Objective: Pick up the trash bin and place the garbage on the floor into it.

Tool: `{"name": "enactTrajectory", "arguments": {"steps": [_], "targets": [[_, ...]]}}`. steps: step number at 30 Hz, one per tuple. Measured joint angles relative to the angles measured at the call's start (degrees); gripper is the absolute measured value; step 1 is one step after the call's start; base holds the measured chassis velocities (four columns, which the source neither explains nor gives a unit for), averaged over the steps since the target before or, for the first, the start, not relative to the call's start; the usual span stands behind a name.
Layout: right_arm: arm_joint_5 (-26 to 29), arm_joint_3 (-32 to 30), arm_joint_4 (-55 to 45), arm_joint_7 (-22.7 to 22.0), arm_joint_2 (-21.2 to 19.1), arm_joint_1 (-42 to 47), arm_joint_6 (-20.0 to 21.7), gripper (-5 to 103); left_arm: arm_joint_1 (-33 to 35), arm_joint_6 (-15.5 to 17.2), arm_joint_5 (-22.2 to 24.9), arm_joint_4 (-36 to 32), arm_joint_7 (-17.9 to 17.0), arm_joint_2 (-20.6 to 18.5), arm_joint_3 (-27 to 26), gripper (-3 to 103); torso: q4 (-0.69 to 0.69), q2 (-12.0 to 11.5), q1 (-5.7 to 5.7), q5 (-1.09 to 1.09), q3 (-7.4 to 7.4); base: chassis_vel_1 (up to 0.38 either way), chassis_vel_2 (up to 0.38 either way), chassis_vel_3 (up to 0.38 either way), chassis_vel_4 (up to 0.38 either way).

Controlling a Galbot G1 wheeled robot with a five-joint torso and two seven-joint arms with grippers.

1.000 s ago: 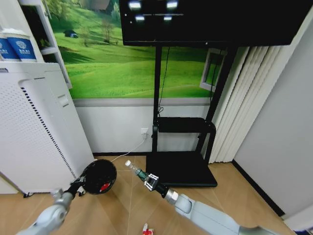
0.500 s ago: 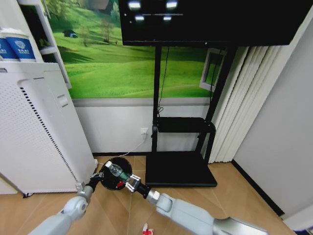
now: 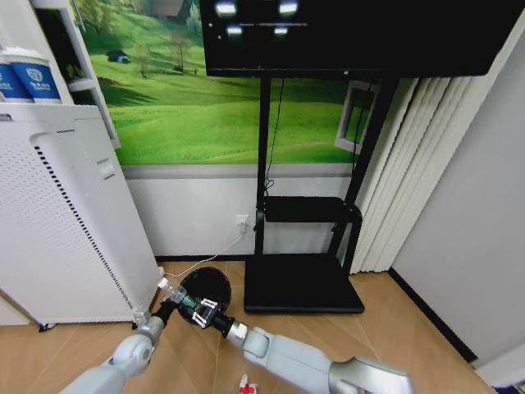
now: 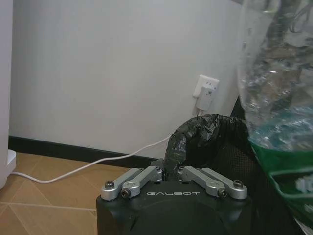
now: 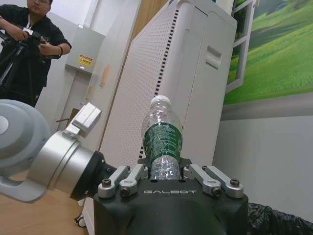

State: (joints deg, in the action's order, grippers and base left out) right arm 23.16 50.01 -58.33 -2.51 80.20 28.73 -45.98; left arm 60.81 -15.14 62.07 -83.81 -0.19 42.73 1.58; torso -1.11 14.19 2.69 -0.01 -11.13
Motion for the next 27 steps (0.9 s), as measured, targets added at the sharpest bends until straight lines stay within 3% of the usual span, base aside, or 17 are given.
{"name": "enactTrajectory", "arguments": {"steps": [6,8,11,14,17,19,23,25,27], "targets": [[-0.2,-0.2,0.4,-1.3,-1.2,0.0,0.1,25,5.1,0.0,-1.4,-2.0,0.9,-0.3,-3.1,6,0.00,0.0,0.00,0.00,0.00,0.000,0.000,0.000,0.000],[-0.8,-0.9,0.5,-2.1,-1.9,0.3,0.1,36,7.0,-0.1,-1.8,-2.6,1.2,-0.4,-4.4,6,0.01,0.0,0.00,0.00,0.00,0.000,0.000,0.000,0.000],[-1.2,-1.3,0.3,-2.8,-2.4,0.7,0.1,41,8.0,-0.2,-2.1,-2.7,1.4,-0.5,-5.3,6,0.01,0.0,0.00,0.00,0.00,0.000,0.000,0.000,0.000],[-1.6,-1.7,-0.6,-3.1,-3.1,1.3,0.2,57,8.9,-0.4,-2.3,-3.0,1.4,-0.4,-6.3,6,0.01,0.0,0.00,0.01,0.00,0.000,0.000,0.000,0.000],[-1.9,-2.2,-0.8,-3.1,-3.1,1.5,0.2,63,8.9,-0.4,-2.3,-3.2,1.4,-0.5,-6.6,6,0.01,0.0,0.00,0.00,0.00,0.000,0.000,0.000,0.000],[-1.9,-2.8,-1.3,-3.5,-3.2,1.7,0.2,74,9.0,-0.5,-2.1,-3.4,1.4,-0.7,-7.2,6,0.00,0.0,0.00,0.01,0.00,0.000,0.000,0.000,0.000],[-3.0,-3.4,-1.7,-4.5,-3.6,1.8,0.2,85,9.8,-0.5,-2.1,-3.6,1.3,-0.8,-8.8,6,0.00,0.0,0.00,0.01,0.00,0.000,0.000,0.000,0.000],[-6.0,-5.8,-1.0,-6.2,-4.0,1.7,0.2,95,12.3,-0.6,-1.8,-4.6,1.3,-1.0,-12.1,6,0.00,0.0,0.00,0.00,0.00,0.000,0.000,0.000,0.000],[-6.6,-7.0,-0.2,-6.5,-4.8,1.3,0.2,98,14.9,-0.6,-1.6,-5.3,1.4,-1.8,-14.6,6,0.00,0.0,0.00,0.01,0.00,0.000,0.000,0.000,0.000]]}}
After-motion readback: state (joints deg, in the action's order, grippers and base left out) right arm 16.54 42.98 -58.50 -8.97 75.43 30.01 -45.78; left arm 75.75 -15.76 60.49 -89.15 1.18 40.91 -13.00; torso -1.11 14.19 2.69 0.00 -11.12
